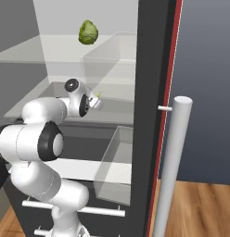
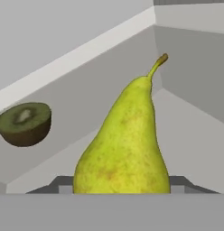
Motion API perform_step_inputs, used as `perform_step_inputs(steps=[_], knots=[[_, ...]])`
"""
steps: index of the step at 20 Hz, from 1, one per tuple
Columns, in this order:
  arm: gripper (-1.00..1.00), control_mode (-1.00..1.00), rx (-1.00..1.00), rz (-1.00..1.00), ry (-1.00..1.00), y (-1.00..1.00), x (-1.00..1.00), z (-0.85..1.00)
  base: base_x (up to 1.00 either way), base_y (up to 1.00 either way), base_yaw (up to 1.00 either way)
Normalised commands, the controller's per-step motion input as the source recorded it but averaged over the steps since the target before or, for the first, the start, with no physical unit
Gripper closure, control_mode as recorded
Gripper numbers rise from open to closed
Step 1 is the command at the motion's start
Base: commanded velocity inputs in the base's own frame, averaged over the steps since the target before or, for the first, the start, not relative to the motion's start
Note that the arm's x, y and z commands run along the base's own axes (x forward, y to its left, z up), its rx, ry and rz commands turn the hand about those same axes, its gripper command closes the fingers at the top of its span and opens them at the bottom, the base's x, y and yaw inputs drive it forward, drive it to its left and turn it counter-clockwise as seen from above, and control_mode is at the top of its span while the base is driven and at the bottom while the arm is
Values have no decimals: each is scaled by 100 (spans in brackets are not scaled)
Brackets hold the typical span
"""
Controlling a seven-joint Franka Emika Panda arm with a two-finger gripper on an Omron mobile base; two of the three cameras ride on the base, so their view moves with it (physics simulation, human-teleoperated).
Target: Place the pear in the correct fridge rack based on whether it is a fruit or vegetable. Finally, close the fridge door.
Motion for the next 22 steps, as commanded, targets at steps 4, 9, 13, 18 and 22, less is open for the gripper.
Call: perform_step_inputs(steps=[4, 9, 13, 18, 22], knots=[[-100, -100, 0, 0, 0, 0, 10, -25, 0, 0, 0], [-100, -100, 0, 0, 0, 0, -25, 0, 0, 0, 0], [-100, -100, 5, 0, -3, -4, -94, 18, 0, 0, 0], [-100, -100, 6, 0, -6, 0, -100, 34, 0, 0, 0], [-100, -100, 5, 0, -5, 0, -100, 45, 0, 0, 0]])
